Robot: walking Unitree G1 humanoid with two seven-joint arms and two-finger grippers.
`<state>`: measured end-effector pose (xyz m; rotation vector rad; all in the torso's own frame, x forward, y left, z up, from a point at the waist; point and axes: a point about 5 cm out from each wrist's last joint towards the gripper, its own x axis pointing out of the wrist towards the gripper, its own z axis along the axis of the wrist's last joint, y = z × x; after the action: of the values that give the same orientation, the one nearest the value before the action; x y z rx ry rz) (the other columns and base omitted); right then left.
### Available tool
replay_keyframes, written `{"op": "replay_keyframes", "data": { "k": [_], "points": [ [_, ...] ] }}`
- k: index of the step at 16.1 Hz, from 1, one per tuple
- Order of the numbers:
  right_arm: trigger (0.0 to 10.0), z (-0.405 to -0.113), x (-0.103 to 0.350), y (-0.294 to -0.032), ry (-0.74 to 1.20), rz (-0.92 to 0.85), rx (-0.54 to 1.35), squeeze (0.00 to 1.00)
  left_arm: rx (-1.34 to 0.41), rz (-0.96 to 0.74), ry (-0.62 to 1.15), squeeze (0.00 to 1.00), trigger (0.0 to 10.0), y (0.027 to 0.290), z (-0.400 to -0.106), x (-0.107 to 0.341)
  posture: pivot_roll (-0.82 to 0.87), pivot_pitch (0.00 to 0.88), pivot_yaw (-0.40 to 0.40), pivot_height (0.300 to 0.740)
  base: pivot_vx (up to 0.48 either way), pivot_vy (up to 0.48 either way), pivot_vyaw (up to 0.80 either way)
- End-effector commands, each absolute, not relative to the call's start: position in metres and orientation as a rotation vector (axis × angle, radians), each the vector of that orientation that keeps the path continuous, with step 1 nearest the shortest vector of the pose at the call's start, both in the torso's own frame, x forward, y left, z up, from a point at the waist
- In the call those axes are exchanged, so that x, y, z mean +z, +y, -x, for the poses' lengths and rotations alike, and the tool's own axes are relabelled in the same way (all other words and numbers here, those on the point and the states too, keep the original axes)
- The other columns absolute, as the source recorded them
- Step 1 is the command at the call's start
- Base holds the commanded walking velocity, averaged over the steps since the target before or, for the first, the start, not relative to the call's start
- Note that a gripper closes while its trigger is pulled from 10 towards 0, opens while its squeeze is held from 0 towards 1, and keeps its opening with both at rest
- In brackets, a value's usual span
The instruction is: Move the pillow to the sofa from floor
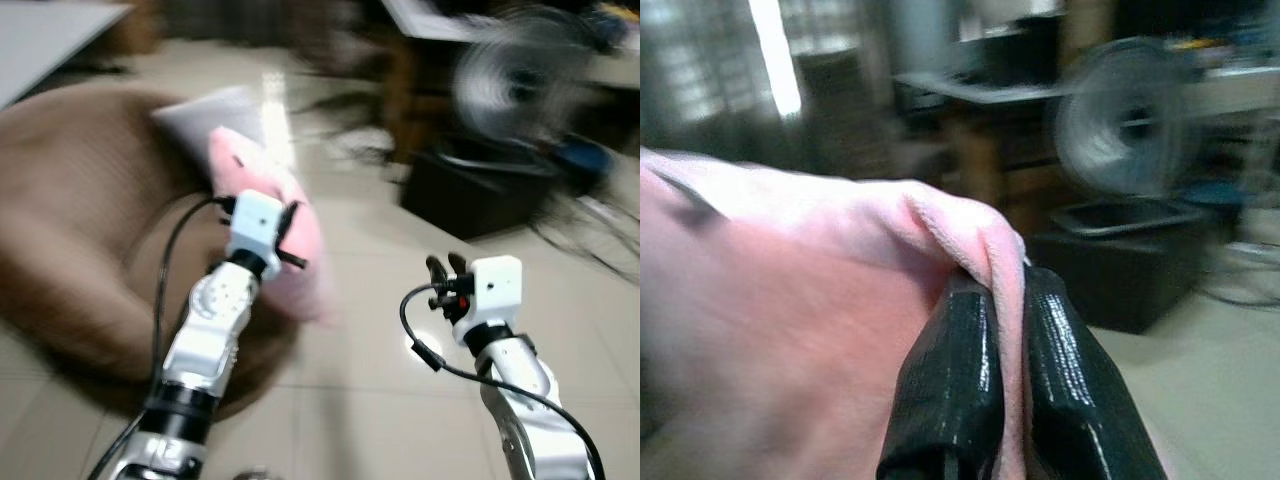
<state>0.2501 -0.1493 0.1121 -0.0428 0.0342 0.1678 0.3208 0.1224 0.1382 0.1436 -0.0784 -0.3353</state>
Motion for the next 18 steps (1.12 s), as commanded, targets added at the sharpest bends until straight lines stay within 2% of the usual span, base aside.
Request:
{"op": "replay_keyframes", "data": {
  "k": [1,9,11,13,15,18],
  "points": [
    [10.0,-0.249,0.112,-0.146,0.037,0.038,0.183,0.0,-0.336,-0.154,-0.122,0.0,10.0,0.121,-0.323,0.148,0.01,0.044,-0.047,0.74,0.461,0.0,0.8],
    [10.0,-0.249,0.108,-0.144,0.046,0.04,0.198,0.0,-0.393,-0.187,-0.107,0.0,10.0,0.11,-0.336,0.145,0.02,0.044,-0.051,0.74,0.449,0.0,0.8],
    [10.0,-0.247,0.106,-0.142,0.06,-0.007,0.217,0.0,-0.384,-0.179,-0.073,0.0,10.0,0.103,-0.345,0.139,0.02,0.045,-0.054,0.74,0.0,0.0,0.0],
    [10.0,-0.241,0.096,-0.131,0.118,0.034,0.331,0.0,-0.398,-0.231,-0.042,0.0,10.0,0.097,-0.354,0.131,0.02,0.046,-0.061,0.74,0.0,0.0,0.0],
    [10.0,-0.231,0.078,-0.123,0.216,0.112,0.454,0.0,-0.301,-0.385,0.046,0.0,10.0,0.099,-0.365,0.115,0.02,0.047,-0.066,0.74,0.0,0.0,0.0],
    [10.0,-0.221,0.063,-0.119,0.28,0.146,0.522,0.0,-0.265,-0.536,0.089,0.0,10.0,0.102,-0.368,0.103,0.02,0.058,-0.073,0.74,0.0,0.0,0.0]
  ]
}}
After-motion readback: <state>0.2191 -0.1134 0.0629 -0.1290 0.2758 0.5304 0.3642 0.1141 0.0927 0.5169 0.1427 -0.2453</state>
